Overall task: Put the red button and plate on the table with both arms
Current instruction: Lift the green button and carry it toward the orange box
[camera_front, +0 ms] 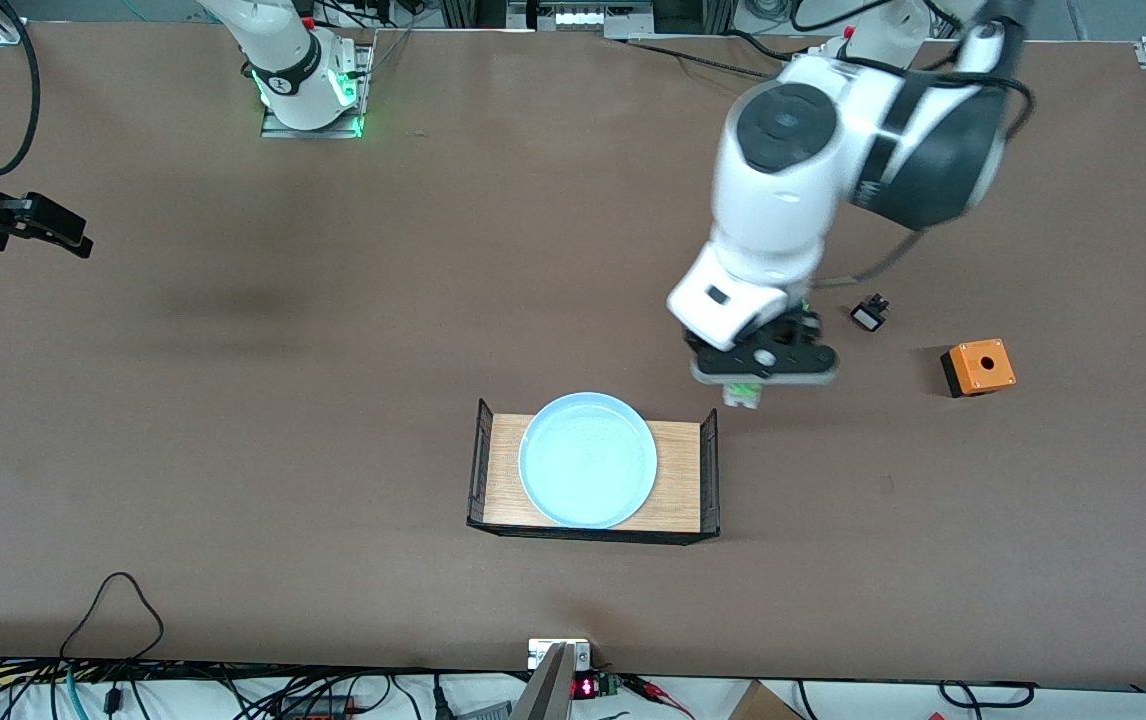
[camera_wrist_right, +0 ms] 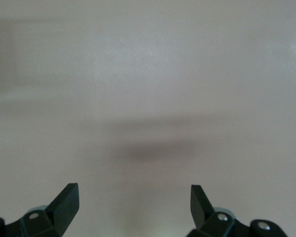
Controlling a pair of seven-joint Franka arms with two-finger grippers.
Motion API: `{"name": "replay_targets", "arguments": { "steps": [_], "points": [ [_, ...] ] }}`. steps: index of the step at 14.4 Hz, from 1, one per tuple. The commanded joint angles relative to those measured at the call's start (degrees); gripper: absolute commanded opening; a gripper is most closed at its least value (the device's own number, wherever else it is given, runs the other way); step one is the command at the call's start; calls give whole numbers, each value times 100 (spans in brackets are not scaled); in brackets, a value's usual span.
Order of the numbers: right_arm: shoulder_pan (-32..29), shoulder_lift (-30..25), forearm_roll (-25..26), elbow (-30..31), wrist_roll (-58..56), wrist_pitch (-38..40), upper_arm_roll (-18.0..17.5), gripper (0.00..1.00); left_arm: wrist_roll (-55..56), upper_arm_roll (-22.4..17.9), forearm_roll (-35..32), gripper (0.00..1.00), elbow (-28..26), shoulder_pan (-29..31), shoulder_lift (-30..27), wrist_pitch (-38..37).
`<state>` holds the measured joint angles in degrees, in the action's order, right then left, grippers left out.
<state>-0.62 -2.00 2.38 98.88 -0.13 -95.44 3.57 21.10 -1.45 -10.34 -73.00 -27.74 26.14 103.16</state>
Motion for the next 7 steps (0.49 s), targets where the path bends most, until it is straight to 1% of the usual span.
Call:
{"name": "replay_targets", "arguments": {
  "steps": [1,3,5,7],
  "points": [
    [0,95,-89,-255,-110,87,3,100,-1455,40,129,34,-180,530,-101,-50],
    [9,95,-124,-247,-66,114,-5,100,-1818,40,129,34,-600,734,-109,-33],
    [18,112,-186,-247,-75,114,-14,100,-2012,40,120,34,-864,901,-100,-15],
    [18,165,-220,-238,-84,122,-23,100,-2441,57,120,34,-1277,1190,-100,72]
  ]
}}
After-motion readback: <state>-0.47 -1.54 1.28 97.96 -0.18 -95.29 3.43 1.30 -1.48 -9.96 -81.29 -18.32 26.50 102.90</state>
